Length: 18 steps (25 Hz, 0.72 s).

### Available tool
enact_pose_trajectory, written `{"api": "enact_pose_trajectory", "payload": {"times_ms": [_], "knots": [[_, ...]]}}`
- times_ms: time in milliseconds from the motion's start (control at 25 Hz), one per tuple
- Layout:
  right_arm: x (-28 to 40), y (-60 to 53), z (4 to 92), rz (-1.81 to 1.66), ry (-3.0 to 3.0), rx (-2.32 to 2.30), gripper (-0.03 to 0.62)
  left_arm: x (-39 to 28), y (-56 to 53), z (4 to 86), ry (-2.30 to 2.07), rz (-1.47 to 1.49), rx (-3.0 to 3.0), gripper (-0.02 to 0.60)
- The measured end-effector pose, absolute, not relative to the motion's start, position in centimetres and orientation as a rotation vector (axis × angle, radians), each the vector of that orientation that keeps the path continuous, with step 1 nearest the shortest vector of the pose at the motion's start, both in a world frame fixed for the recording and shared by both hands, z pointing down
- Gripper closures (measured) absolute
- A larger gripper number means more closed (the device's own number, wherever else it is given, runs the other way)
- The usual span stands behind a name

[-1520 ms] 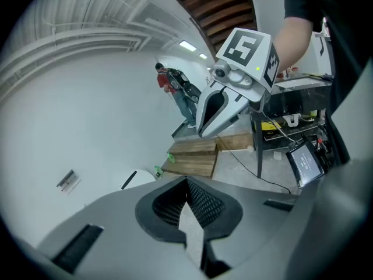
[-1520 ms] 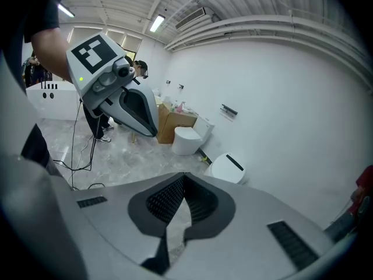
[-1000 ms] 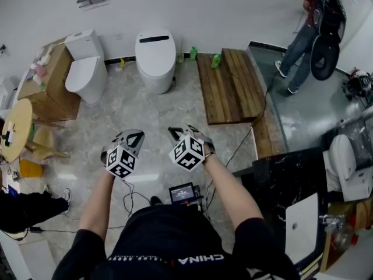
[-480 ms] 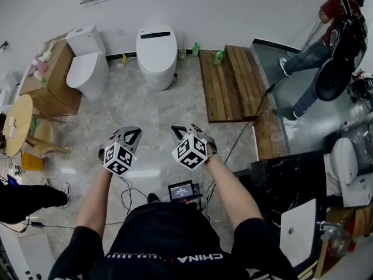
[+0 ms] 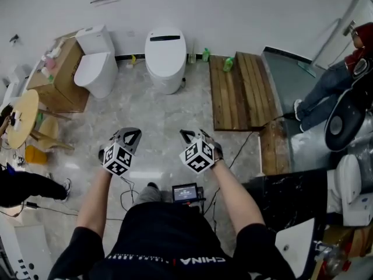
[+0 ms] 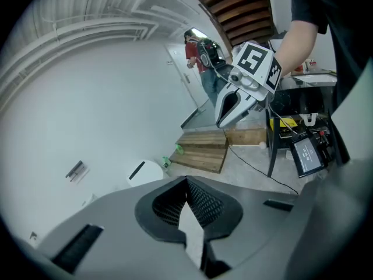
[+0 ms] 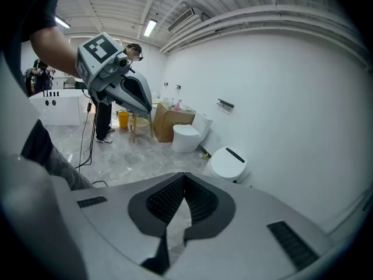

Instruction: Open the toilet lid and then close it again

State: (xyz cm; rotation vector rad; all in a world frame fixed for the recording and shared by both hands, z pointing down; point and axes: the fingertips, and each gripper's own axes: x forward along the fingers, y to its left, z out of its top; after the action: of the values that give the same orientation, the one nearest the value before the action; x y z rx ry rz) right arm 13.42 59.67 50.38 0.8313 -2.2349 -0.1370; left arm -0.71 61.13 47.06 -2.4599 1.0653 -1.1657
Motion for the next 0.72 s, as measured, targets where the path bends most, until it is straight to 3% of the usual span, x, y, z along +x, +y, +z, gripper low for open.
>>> {"api": "enact_pose_trajectory", "payload": {"times_ms": [320,720], "knots": [[11.8,53.1,51.2,-0.130,-2.224,0.827,0.582,-2.2,54.3,48.4,1.077,-1.143,-2.491,0.572],[8.4,37.7,50.8,-0.049,-2.154,0.894,0.582,-4.6,38.4,48.8,0.924,-1.073,-2.596,0.572]]}}
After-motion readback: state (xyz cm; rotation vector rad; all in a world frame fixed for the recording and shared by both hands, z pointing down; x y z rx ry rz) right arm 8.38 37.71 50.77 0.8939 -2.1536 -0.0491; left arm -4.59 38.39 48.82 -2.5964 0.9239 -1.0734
